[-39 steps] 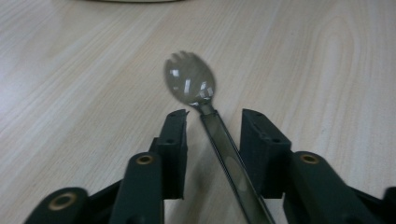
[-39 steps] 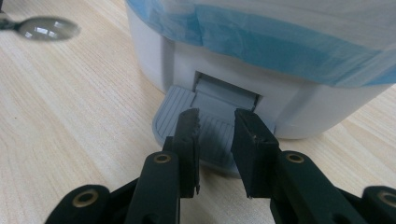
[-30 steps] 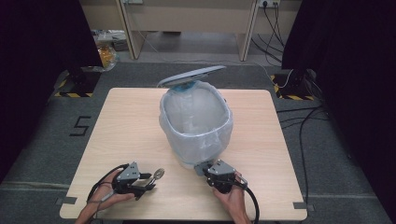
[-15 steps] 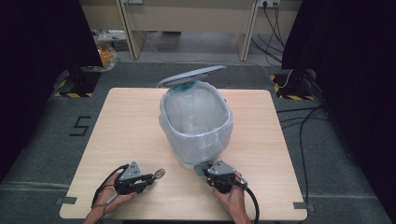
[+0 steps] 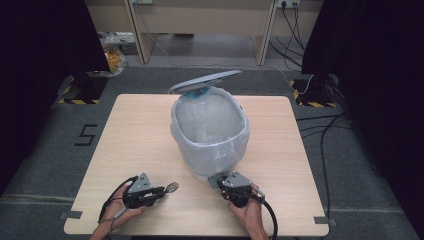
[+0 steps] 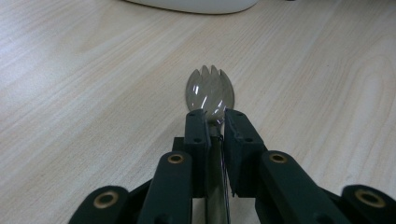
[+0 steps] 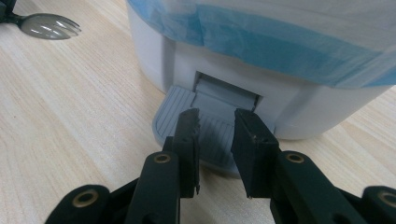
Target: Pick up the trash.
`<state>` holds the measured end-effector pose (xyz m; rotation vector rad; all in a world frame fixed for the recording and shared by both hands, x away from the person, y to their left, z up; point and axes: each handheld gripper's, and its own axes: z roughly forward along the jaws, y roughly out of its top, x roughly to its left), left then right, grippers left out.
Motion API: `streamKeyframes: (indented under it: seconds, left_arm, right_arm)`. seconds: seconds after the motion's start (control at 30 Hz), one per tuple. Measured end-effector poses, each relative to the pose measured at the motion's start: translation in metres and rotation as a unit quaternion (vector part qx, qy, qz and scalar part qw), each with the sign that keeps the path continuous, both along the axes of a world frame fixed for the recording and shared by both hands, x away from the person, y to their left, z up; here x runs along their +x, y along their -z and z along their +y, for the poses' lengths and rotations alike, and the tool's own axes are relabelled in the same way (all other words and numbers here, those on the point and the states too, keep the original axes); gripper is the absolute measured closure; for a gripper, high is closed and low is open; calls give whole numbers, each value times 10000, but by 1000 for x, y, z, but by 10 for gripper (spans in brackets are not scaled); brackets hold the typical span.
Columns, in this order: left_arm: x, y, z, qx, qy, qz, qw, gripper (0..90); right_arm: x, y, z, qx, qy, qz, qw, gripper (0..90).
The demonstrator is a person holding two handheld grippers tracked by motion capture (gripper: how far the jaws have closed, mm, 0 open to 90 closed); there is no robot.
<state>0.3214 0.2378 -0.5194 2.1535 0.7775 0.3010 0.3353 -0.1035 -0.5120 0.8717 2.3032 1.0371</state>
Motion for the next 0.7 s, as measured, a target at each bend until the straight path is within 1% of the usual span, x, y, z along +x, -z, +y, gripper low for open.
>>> streamKeyframes:
  seconds: [0.1,0.17,0.2,0.27,0.37,0.4,0.7]
  left_arm:
    - [0,0,0,2,34,18,10000,795]
    - [1,-2,0,-100,46,39,9999,795]
    - [1,-3,1,-103,63,44,9999,795]
    - [1,-8,3,-182,39,38,9998,795]
    - [1,-14,7,-307,3,-26,9995,795]
    - [1,-17,8,-322,6,-25,9995,795]
    - [1,-39,16,-465,-78,-248,9986,795]
  right_arm:
    - [0,0,0,3,1,4,10000,709]
    - [0,0,0,3,-1,4,10000,709]
    - [0,0,0,4,-1,4,10000,709]
    - [0,0,0,3,-2,3,10000,709]
    - [0,0,0,1,-4,1,10000,709]
    - [0,0,0,3,-5,1,10000,709]
    - [0,0,0,-1,-1,4,10000,709]
